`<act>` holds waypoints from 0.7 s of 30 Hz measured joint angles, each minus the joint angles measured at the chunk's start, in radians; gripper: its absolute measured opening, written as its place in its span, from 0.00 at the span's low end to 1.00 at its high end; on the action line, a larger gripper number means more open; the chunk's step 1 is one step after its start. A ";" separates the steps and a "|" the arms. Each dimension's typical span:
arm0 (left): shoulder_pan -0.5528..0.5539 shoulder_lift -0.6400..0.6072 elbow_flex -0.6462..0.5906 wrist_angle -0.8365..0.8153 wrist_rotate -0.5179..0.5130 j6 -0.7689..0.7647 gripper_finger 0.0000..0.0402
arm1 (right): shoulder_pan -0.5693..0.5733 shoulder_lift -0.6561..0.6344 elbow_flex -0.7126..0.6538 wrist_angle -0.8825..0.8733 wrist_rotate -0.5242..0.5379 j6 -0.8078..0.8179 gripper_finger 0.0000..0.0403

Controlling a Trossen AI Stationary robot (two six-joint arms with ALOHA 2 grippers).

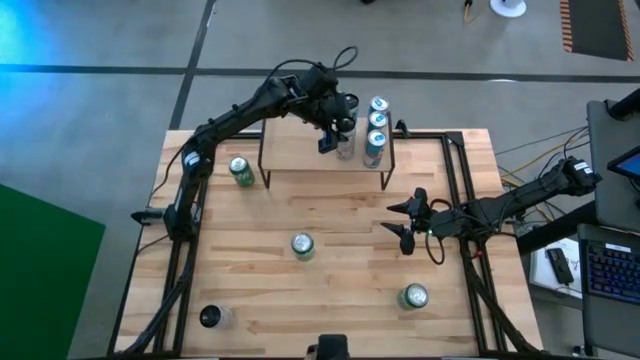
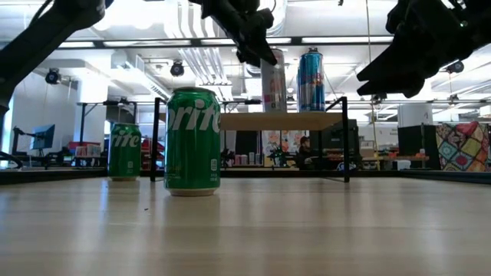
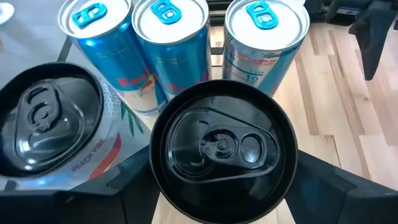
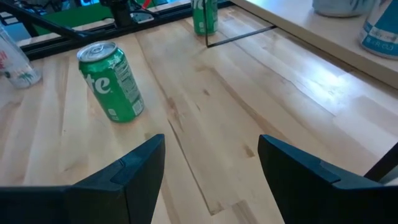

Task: Sort soda cans
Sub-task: Put the top white-pink soda can on the shelf and align it with other white-pink soda can

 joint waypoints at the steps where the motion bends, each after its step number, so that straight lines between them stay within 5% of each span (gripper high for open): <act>1: 0.000 0.003 0.000 -0.002 0.000 -0.005 0.67 | 0.000 0.000 -0.002 0.000 0.000 0.001 0.61; 21: -0.011 0.000 0.013 0.027 -0.108 -0.064 0.73 | 0.000 -0.002 -0.033 0.001 -0.002 0.049 0.61</act>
